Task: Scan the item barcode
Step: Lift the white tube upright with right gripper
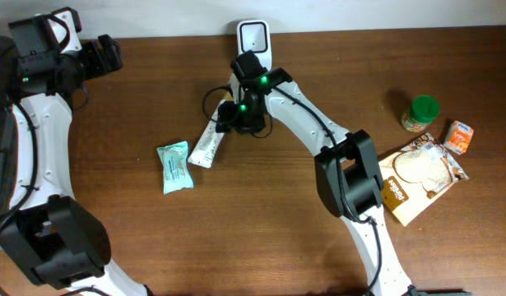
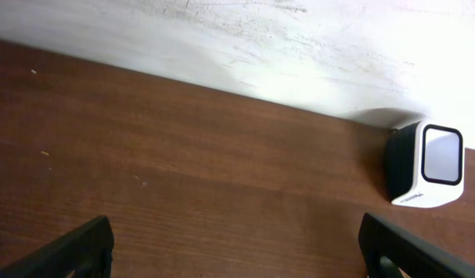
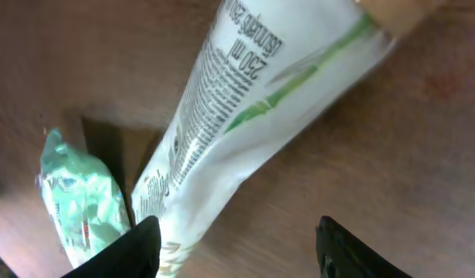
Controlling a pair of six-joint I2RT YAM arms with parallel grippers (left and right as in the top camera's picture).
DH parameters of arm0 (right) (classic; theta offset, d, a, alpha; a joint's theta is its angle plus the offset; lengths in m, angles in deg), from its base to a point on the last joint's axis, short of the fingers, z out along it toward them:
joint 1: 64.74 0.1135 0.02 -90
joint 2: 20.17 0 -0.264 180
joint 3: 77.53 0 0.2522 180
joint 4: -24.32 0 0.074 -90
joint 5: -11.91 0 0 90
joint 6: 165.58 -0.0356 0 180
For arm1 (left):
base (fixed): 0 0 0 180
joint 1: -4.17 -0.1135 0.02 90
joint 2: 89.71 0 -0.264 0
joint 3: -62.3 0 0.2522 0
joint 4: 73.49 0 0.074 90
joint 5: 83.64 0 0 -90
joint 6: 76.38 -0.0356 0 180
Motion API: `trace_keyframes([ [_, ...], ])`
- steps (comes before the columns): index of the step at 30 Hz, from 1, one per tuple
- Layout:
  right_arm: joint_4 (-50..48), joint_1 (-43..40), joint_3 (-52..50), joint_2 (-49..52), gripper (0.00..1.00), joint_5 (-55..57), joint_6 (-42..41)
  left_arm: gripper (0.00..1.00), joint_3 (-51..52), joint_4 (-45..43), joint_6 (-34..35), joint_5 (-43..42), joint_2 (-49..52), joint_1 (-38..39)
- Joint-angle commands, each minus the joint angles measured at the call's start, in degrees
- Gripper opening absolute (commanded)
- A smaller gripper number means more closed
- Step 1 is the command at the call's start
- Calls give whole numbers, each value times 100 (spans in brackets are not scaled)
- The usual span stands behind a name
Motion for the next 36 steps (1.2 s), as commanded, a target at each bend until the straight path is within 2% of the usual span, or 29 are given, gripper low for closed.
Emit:
trace_keyframes([
  [1,-68,341,-166,-74,59,586,-1023,99,-57,-11,-109,-4,39,11],
  [7,-654,522,-654,-74,58,695,-1464,99,-57,-11,-109,-4,37,11],
  [9,-844,527,-798,-74,53,719,-1462,99,-57,-11,-109,-4,37,11],
  [12,-796,514,-850,-79,37,903,-1423,99,-57,-11,-109,-4,39,11],
  [17,-704,330,-822,-129,22,337,-348,99,-57,-9,-109,-4,37,11],
  [19,-643,162,-817,-153,13,-376,527,99,-57,-9,-109,-4,37,11],
  [21,-570,17,-817,-155,13,-1058,1261,99,-57,-9,-109,-4,39,11],
  [24,-162,-264,-817,-153,26,-1283,1818,99,-57,-11,-109,-4,39,11],
  [26,-55,-391,-824,-153,28,-1279,1875,99,-57,-11,-109,-4,39,11],
  [30,-192,-411,-857,-138,42,-1145,1871,99,-57,-11,-109,-4,39,11],
  [36,-459,-216,-942,116,48,-1137,1921,99,-57,-9,-109,-4,37,11],
])
